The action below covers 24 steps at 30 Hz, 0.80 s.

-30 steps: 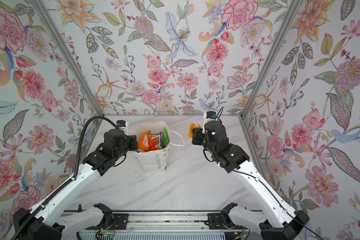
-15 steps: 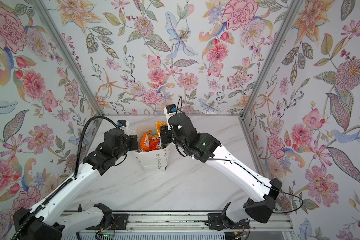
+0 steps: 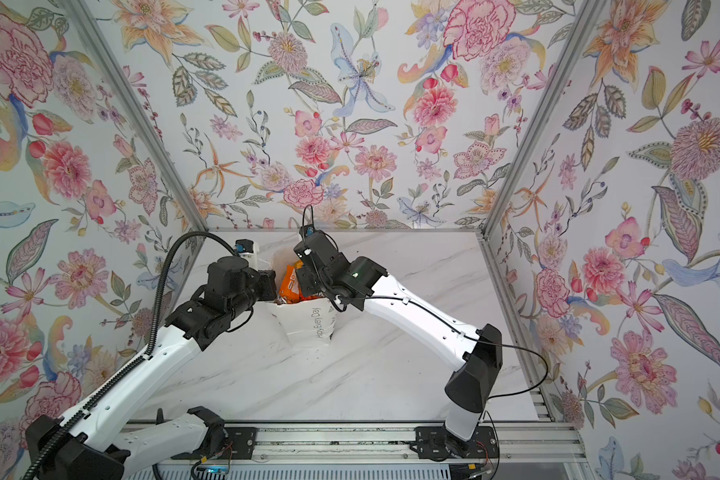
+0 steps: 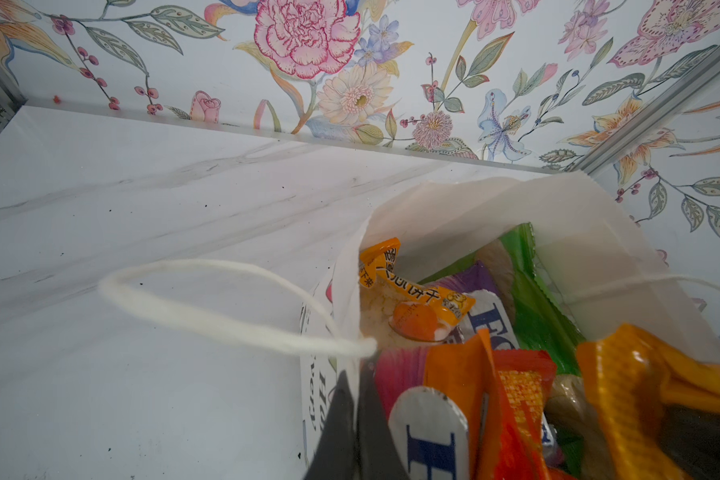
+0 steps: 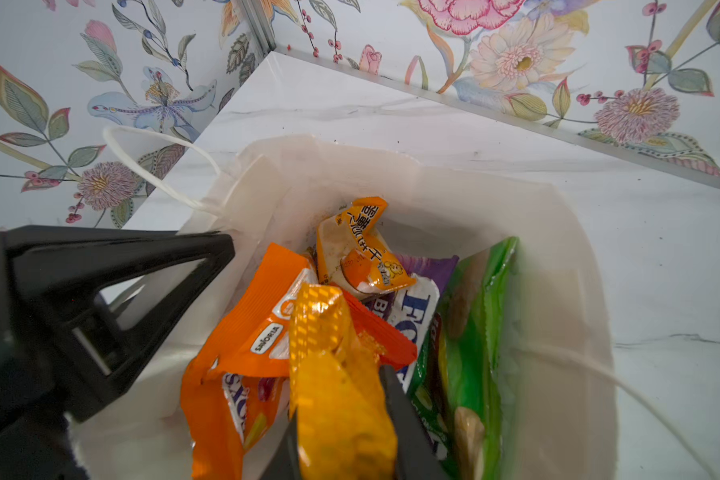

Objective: Place the snacks into the paper bag
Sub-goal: 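Lower the orange candy into the bag and open the right gripper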

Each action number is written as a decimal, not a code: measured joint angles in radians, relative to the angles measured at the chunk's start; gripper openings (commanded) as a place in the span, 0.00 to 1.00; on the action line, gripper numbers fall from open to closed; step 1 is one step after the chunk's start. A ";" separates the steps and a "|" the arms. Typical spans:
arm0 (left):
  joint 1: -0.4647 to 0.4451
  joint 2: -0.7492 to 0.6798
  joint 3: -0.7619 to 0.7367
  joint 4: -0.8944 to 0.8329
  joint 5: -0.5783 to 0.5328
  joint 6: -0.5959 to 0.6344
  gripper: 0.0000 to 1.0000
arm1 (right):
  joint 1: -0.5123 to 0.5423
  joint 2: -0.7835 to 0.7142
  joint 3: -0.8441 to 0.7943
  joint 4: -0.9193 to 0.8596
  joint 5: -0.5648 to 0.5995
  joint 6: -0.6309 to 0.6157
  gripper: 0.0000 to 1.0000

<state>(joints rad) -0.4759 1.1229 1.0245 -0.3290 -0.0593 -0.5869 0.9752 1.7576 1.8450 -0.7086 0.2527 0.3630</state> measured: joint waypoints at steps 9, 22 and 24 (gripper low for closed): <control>0.000 0.000 0.000 -0.001 -0.001 0.004 0.00 | -0.016 0.026 0.029 -0.017 0.000 -0.018 0.51; 0.000 0.000 0.000 -0.002 -0.001 0.004 0.00 | -0.087 -0.088 0.002 -0.073 0.100 -0.024 0.55; 0.000 0.000 0.000 -0.002 0.000 0.005 0.00 | -0.102 -0.107 -0.011 -0.079 0.126 -0.024 0.56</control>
<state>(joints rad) -0.4759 1.1229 1.0245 -0.3305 -0.0597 -0.5823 0.8730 1.6505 1.8339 -0.7876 0.3782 0.3393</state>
